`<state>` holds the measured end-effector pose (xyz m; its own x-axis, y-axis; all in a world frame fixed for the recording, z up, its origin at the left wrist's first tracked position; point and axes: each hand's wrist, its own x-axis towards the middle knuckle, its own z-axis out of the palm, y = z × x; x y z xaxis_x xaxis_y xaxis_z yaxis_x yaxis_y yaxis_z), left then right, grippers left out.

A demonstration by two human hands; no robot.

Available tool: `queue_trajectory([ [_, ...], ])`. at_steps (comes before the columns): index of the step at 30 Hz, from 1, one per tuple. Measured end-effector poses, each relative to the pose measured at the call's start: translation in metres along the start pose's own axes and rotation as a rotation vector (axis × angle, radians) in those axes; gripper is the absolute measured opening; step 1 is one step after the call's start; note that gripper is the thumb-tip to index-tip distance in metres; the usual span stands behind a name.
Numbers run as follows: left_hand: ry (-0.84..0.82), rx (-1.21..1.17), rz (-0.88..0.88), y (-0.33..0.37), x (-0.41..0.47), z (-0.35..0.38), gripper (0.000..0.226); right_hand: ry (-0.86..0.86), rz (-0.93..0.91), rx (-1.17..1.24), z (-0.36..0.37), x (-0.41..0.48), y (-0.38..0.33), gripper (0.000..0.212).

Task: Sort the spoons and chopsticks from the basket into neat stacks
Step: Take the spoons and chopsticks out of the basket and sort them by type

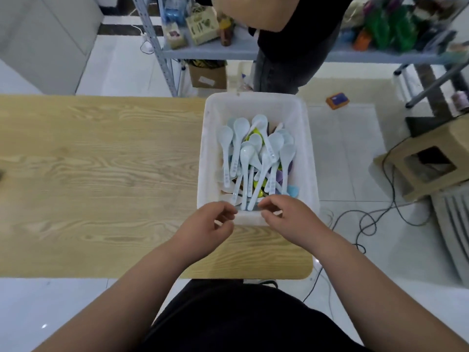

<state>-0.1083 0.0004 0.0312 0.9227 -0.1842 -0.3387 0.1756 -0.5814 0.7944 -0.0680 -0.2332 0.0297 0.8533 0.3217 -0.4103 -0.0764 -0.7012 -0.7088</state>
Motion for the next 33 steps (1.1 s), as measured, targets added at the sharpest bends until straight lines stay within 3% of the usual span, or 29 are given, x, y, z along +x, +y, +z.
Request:
queue_trajectory([
  [5, -0.050, 0.238, 0.055, -0.010, 0.065, -0.005, 0.033, 0.124, 0.160, 0.044, -0.004, 0.028, 0.005, 0.011],
  [9, -0.023, 0.376, -0.011, -0.008, 0.118, -0.004, 0.043, 0.223, 0.206, -0.076, -0.005, 0.063, 0.010, 0.031],
  [14, 0.054, 0.531, -0.177, 0.002, 0.174, -0.001, 0.034, 0.261, 0.160, -0.313, -0.016, 0.122, 0.002, 0.049],
  [19, 0.085, 0.524, -0.337, 0.005, 0.206, 0.004, 0.042, 0.194, 0.176, -0.504, -0.032, 0.164, 0.006, 0.031],
  [22, 0.127, 0.606, -0.326, 0.006, 0.208, 0.006, 0.047, 0.195, 0.163, -0.570, -0.036, 0.166, 0.011, 0.020],
  [29, 0.237, 0.328, -0.298, 0.013, 0.194, 0.000, 0.042, 0.199, 0.287, -0.068, -0.039, 0.128, 0.015, 0.040],
  [33, 0.317, 0.201, -0.218, 0.016, 0.165, 0.004, 0.033, 0.311, 0.503, 0.656, -0.025, 0.100, 0.013, 0.030],
])
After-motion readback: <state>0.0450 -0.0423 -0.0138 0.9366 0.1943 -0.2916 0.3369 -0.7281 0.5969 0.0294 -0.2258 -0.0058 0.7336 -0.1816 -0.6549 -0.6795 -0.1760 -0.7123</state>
